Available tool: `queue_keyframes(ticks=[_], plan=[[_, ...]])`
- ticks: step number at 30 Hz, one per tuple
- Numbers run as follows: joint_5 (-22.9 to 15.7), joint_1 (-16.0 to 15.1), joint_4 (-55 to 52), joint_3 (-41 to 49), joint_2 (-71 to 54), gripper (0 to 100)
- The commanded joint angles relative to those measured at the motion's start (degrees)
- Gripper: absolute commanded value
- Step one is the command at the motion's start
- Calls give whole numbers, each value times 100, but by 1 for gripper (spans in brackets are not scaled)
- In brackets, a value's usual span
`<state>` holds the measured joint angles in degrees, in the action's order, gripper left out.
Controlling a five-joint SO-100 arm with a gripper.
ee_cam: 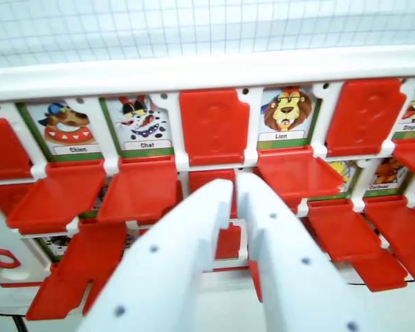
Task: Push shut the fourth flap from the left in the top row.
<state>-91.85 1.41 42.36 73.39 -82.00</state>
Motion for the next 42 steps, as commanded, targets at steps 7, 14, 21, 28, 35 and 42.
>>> queue_keyframes(ticks=[7,14,21,28,35,42], plan=[[-325,176,1441,615,-2698,0],[-378,202,2021,879,-3542,0],[-413,202,2127,1187,-3832,0],[-378,158,2206,1160,-3885,0],[-352,193,2259,1187,-3929,0],[-343,185,2285,1134,-3946,0]])
